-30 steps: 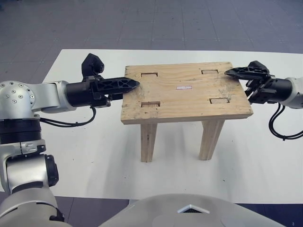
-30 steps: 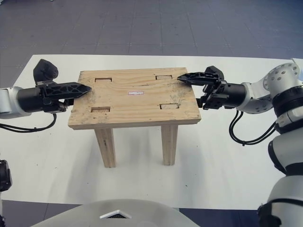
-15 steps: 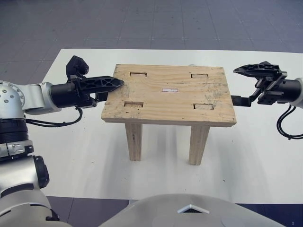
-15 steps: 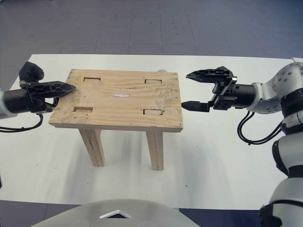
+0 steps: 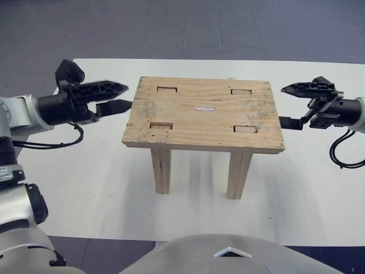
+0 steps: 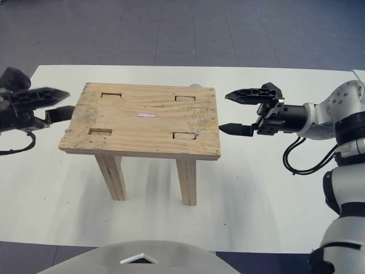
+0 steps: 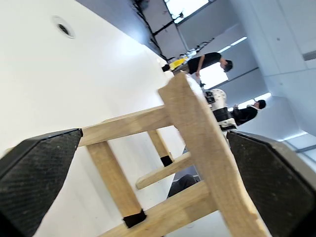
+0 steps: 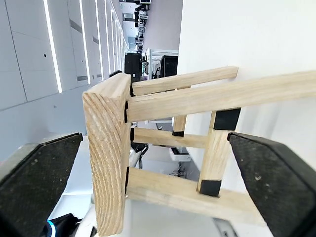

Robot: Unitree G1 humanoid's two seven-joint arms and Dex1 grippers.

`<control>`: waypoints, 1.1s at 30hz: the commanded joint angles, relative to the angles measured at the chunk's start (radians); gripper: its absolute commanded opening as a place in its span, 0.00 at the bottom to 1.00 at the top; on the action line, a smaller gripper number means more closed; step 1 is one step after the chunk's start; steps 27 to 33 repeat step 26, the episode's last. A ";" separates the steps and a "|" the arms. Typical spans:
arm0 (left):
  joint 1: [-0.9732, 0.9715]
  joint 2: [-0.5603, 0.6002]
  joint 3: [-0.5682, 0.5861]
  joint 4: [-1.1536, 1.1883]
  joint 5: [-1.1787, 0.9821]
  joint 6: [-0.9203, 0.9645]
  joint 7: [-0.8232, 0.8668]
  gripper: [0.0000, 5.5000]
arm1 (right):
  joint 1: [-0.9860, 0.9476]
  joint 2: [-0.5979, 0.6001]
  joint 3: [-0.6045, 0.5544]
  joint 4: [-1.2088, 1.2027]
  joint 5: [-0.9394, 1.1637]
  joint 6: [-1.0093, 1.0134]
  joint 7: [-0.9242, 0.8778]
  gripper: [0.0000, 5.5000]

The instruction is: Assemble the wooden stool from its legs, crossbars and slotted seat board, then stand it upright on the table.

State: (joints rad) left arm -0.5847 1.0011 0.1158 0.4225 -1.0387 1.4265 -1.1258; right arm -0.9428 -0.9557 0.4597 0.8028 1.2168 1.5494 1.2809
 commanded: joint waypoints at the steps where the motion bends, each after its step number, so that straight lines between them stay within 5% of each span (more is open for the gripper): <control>1: -0.002 -0.024 -0.057 0.149 0.254 -0.315 0.080 1.00 | 0.078 0.064 -0.196 -0.013 -0.198 -0.444 -0.170 1.00; 6: 0.046 -0.304 -0.008 0.063 0.555 -0.863 0.643 1.00 | 0.211 0.263 -0.397 -0.169 -0.484 -1.129 -0.729 1.00; 12: 0.125 -0.598 -0.041 -0.121 0.669 -1.098 0.914 1.00 | 0.372 0.513 -0.384 -0.307 -0.746 -1.490 -1.029 1.00; 21: 0.183 -0.686 -0.011 -0.187 0.731 -1.145 0.945 1.00 | 0.538 0.651 -0.476 -0.413 -0.875 -1.519 -1.150 1.00; 33: 0.185 -0.744 -0.002 -0.200 0.773 -1.153 1.016 1.00 | 0.544 0.677 -0.497 -0.445 -0.908 -1.459 -1.155 1.00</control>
